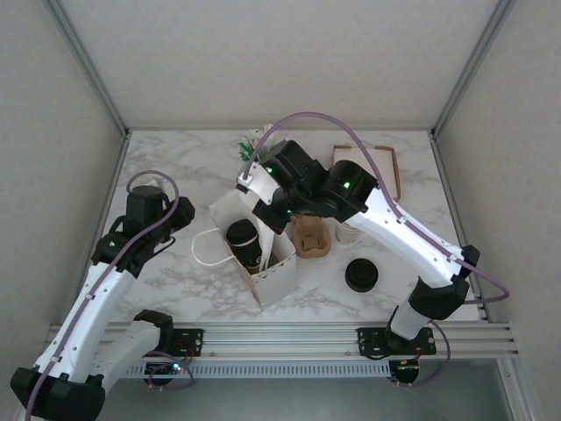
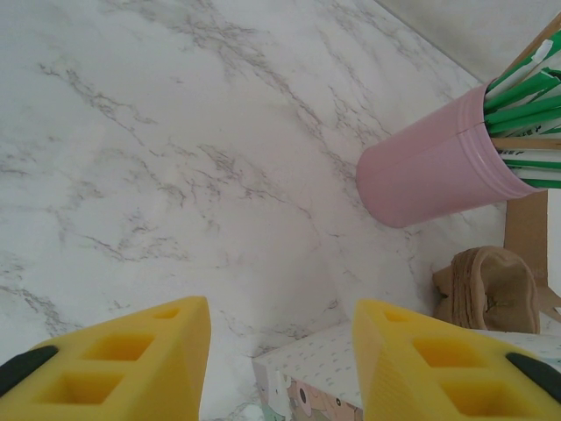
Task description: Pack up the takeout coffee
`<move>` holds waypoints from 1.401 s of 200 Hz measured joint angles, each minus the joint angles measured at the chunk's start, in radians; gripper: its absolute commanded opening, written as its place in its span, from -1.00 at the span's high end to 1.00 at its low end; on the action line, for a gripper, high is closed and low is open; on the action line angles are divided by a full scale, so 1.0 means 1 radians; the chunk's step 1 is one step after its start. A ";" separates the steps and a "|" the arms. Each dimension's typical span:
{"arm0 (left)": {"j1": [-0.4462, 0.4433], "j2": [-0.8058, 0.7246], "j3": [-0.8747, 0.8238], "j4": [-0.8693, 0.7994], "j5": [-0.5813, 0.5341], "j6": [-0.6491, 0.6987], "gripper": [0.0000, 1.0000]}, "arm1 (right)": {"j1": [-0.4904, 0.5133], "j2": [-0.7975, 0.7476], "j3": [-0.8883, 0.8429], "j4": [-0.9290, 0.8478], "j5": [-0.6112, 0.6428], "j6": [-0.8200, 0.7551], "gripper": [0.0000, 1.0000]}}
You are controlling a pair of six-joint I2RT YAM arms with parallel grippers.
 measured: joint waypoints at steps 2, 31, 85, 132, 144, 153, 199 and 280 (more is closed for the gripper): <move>0.000 0.001 0.000 0.000 0.000 0.000 0.07 | 0.005 0.001 0.000 -0.003 -0.003 -0.002 0.92; 0.000 0.015 0.000 0.000 0.000 0.000 0.08 | 0.107 0.002 0.002 -0.036 -0.047 -0.026 0.91; 0.000 0.026 0.000 0.000 0.000 0.000 0.07 | 0.126 -0.016 -0.065 -0.024 -0.025 -0.044 0.55; -0.001 0.026 0.001 0.000 -0.003 0.000 0.05 | 0.060 -0.014 -0.112 0.007 0.071 -0.012 -0.19; -0.001 0.026 0.005 -0.003 -0.008 0.000 0.04 | 0.054 -0.018 -0.111 0.022 0.094 -0.007 -0.20; -0.001 0.026 0.010 -0.010 -0.015 0.000 0.03 | 0.054 -0.026 -0.111 0.038 0.107 -0.003 -0.22; -0.003 0.026 0.071 -0.020 -0.095 0.021 -0.34 | 0.054 -0.230 -0.208 0.232 0.253 0.030 -0.47; -0.003 0.083 0.059 0.164 -0.393 0.117 -1.00 | -0.604 -0.589 -0.745 0.863 0.581 0.213 -0.98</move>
